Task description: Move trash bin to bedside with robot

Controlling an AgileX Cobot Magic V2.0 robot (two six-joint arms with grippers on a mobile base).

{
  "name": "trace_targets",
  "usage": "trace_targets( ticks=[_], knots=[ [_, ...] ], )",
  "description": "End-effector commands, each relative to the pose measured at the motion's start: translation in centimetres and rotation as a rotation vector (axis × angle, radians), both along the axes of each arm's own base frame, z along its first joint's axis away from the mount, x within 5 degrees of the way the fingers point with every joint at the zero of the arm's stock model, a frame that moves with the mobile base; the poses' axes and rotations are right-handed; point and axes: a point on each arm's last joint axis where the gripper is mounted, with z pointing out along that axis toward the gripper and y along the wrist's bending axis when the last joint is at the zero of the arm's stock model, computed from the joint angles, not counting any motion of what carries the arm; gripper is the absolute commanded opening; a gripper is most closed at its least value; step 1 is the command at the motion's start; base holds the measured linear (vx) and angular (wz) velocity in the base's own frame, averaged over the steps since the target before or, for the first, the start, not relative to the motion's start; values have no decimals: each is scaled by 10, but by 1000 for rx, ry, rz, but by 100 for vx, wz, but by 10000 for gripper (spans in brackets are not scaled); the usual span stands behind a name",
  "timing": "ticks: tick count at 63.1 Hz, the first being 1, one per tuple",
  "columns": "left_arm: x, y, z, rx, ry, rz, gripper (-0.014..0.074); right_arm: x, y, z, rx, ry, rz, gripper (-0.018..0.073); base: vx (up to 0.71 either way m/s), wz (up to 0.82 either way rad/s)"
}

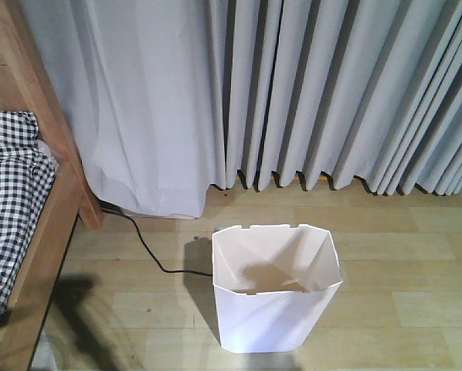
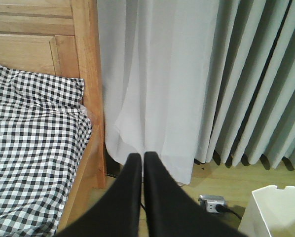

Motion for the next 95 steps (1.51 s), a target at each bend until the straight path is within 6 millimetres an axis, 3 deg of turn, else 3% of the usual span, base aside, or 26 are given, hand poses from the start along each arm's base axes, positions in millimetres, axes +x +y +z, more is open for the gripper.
trace_targets(
  ticks=[1,14,27,47,58,74,95],
  knots=[
    [1,0,5,4,-77,-4,-6,0,2,10,25,-30,22,-9,0,0],
    [1,0,5,4,-77,-4,-6,0,14,8,-139,7,151,-9,0,0],
    [1,0,5,4,-77,-4,-6,0,3,5,-50,39,30,-9,0,0],
    [1,0,5,4,-77,-4,-6,-1,-4,14,-19,-109,-45,-9,0,0],
    [1,0,5,4,-77,-4,-6,-10,-1,-8,-4,-143,-17,-9,0,0],
    [1,0,5,4,-77,-4,-6,-22,8,-60,-32,-103,105,-9,0,0],
    [1,0,5,4,-77,-4,-6,-25,7,-71,60,-35,104,-9,0,0]
  ],
)
